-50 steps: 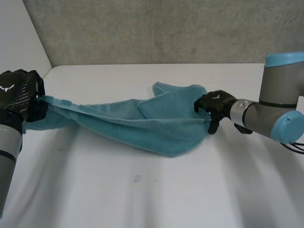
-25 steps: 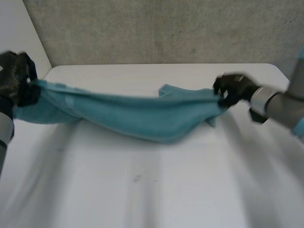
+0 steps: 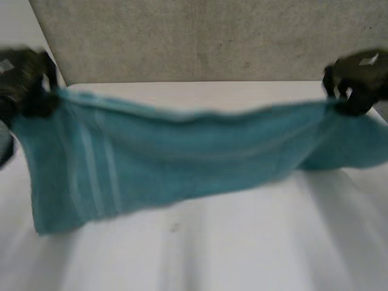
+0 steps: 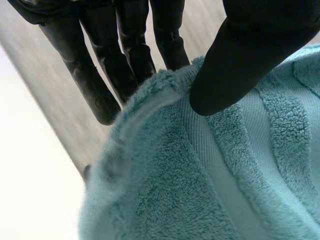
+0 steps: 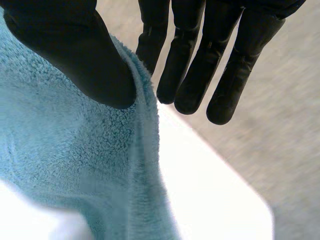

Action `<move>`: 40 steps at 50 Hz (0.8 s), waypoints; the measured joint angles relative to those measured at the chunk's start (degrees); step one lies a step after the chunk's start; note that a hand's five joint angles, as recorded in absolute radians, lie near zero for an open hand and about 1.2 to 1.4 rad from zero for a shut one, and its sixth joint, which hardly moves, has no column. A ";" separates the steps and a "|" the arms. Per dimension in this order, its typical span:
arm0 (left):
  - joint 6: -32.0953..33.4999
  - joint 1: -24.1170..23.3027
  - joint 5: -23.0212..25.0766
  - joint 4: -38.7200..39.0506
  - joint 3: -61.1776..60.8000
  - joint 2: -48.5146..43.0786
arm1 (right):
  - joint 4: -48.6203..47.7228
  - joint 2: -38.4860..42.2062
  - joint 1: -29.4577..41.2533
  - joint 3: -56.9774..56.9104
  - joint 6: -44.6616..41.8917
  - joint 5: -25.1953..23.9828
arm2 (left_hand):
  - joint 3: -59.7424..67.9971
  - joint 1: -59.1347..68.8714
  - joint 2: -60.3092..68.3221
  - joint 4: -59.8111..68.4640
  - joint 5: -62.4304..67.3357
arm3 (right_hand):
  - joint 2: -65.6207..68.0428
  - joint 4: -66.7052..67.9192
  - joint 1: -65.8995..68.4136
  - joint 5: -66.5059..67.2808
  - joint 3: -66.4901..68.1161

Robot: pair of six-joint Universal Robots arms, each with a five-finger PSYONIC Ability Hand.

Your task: Fold the laundry

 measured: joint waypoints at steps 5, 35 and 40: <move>1.87 0.11 1.01 0.28 -0.64 -7.04 | -0.40 6.11 1.28 0.84 -2.05 1.72 | 0.00 0.00 0.00 0.00 0.00 | 0.00 0.00 0.00 0.00 0.05; 5.97 -0.11 -3.00 21.61 26.88 -17.82 | -41.15 5.59 7.98 -7.40 6.18 14.80 | 0.04 0.18 0.05 0.01 1.90 | 0.01 0.00 0.00 0.43 0.22; 3.86 0.99 -2.87 19.53 14.25 -18.16 | -39.03 4.09 7.70 8.27 6.02 10.10 | 0.04 0.19 0.05 0.01 1.90 | 0.01 0.01 0.00 0.46 0.23</move>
